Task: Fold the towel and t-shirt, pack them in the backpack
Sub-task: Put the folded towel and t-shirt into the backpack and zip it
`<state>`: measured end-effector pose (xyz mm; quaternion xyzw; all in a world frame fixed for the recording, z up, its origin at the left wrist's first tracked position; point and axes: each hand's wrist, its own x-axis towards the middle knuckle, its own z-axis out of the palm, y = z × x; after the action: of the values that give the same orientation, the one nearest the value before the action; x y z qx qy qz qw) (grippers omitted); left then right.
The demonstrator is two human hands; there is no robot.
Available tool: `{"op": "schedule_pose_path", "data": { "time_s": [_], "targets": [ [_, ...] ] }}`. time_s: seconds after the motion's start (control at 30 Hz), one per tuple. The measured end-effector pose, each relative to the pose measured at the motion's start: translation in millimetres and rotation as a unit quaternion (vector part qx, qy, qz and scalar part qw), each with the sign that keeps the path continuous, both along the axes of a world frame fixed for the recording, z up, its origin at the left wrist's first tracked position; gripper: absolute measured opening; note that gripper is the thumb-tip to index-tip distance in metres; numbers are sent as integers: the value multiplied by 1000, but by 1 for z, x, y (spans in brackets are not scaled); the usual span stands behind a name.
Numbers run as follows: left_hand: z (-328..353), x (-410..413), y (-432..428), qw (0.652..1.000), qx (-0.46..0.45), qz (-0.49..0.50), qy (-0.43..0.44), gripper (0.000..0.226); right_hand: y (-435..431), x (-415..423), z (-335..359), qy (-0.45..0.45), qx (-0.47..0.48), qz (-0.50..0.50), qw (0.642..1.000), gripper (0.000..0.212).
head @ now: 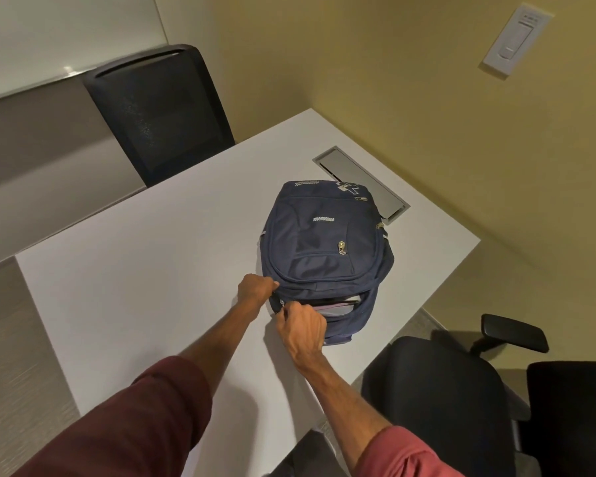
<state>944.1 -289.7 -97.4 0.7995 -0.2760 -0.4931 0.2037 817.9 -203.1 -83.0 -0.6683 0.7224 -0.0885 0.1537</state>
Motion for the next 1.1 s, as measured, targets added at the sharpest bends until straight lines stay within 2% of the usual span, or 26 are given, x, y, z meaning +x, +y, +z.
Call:
{"op": "schedule_pose_path", "data": {
  "time_s": [0.13,0.2,0.3,0.43,0.6,0.73,0.77,0.83,0.87,0.93,1.0,1.03,1.1],
  "targets": [
    [10,6,-5,1000,-4,-3,20,28,3,-15,-1,-18,-26,10,999,34],
    [20,7,-7,999,-11,-44,-22,21,5,-24,-1,-15,-40,16,999,39],
    [32,5,-6,990,-29,-100,-96,25,6,-39,2,6,-61,17,998,44],
    [34,5,-3,981,-48,-131,-133,19,10,-59,5,25,-72,7,997,40],
    [30,5,0,978,-52,-137,-150,26,14,-81,13,32,-63,-24,997,37],
    [26,2,10,971,-78,-143,-176,22,14,-108,15,42,-59,-52,996,34],
    [22,-1,15,957,-108,-160,-218,25,14,-114,15,44,-62,-54,996,34],
    [22,-11,30,900,-213,-198,-326,51,15,-119,14,48,-61,-52,996,31],
    [27,-18,37,868,-277,-216,-351,63,16,-119,15,44,-63,-52,996,29],
    [36,-32,47,795,-384,-317,-347,68,17,-117,16,33,-67,-54,996,26],
    [37,-47,54,704,-412,-458,-355,73,20,-115,16,27,-80,-56,995,23],
    [33,-54,55,669,-404,-506,-366,77,22,-113,15,27,-88,-54,994,22],
    [24,-65,55,644,-388,-540,-378,86,23,-112,13,28,-89,-52,994,20]
  ]
}}
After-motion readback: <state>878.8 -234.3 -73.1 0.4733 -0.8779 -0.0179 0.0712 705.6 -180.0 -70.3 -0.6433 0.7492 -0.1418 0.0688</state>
